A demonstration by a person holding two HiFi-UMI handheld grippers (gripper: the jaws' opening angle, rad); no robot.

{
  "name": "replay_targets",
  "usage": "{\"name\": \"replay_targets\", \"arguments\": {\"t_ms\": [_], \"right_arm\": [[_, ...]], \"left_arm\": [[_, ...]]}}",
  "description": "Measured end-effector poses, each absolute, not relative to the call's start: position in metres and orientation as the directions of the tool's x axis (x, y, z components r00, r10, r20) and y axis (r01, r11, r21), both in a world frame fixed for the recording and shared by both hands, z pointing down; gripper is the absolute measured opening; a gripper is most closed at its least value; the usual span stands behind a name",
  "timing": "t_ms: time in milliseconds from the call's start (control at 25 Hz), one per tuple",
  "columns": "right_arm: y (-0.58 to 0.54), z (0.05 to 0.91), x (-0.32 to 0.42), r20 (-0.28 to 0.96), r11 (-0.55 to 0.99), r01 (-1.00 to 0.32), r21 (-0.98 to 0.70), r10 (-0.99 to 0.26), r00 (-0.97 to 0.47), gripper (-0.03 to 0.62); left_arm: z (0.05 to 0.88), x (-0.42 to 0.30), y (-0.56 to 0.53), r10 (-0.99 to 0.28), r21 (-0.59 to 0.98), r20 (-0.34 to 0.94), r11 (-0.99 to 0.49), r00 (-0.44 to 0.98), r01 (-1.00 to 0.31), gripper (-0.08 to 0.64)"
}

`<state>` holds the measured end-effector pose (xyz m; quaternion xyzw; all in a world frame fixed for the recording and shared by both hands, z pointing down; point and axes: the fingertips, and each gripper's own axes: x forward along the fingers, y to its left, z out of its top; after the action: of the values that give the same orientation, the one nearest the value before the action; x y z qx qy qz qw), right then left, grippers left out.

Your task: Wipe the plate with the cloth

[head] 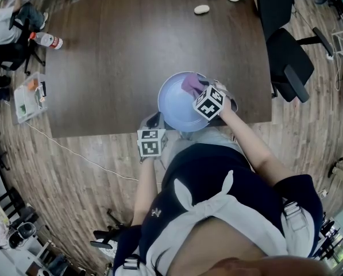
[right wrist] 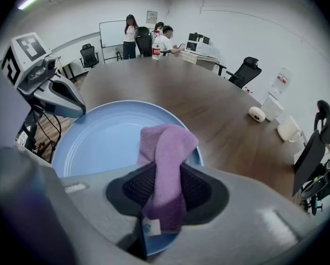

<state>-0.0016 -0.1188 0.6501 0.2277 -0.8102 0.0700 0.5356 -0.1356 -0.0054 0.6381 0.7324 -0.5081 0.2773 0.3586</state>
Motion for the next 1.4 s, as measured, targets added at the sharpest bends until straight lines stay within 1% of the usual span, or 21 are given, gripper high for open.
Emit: {"name": "replay_targets", "arguments": {"t_ms": [200, 400, 600, 760, 840, 1000, 1400], "right_arm": [[-0.120, 0.650, 0.008, 0.907, 0.881, -0.458, 0.120, -0.285, -0.311, 0.130], [-0.117, 0.648, 0.014, 0.909, 0.868, -0.490, 0.075, -0.262, -0.324, 0.130], [-0.111, 0.649, 0.019, 0.906, 0.822, -0.568, -0.020, -0.226, -0.359, 0.129], [-0.108, 0.654, 0.025, 0.897, 0.780, -0.621, -0.070, -0.223, -0.382, 0.129], [-0.105, 0.653, 0.023, 0.891, 0.774, -0.626, -0.096, -0.213, -0.400, 0.129], [-0.104, 0.656, 0.028, 0.894, 0.760, -0.644, -0.093, -0.221, -0.390, 0.129], [-0.094, 0.654, 0.021, 0.886, 0.751, -0.647, -0.131, -0.205, -0.417, 0.129]], "left_arm": [[0.637, -0.133, -0.007, -0.541, 0.261, 0.769, -0.222, 0.341, -0.940, 0.005], [0.638, -0.133, -0.009, -0.546, 0.262, 0.767, -0.213, 0.337, -0.941, 0.005], [0.638, -0.136, -0.011, -0.565, 0.256, 0.758, -0.203, 0.327, -0.945, 0.005], [0.638, -0.134, -0.010, -0.564, 0.258, 0.759, -0.199, 0.326, -0.946, 0.004], [0.639, -0.134, -0.011, -0.568, 0.261, 0.756, -0.195, 0.326, -0.945, 0.005], [0.639, -0.134, -0.010, -0.567, 0.277, 0.755, -0.178, 0.328, -0.944, 0.005], [0.639, -0.134, -0.008, -0.570, 0.278, 0.753, -0.175, 0.328, -0.944, 0.005]]}}
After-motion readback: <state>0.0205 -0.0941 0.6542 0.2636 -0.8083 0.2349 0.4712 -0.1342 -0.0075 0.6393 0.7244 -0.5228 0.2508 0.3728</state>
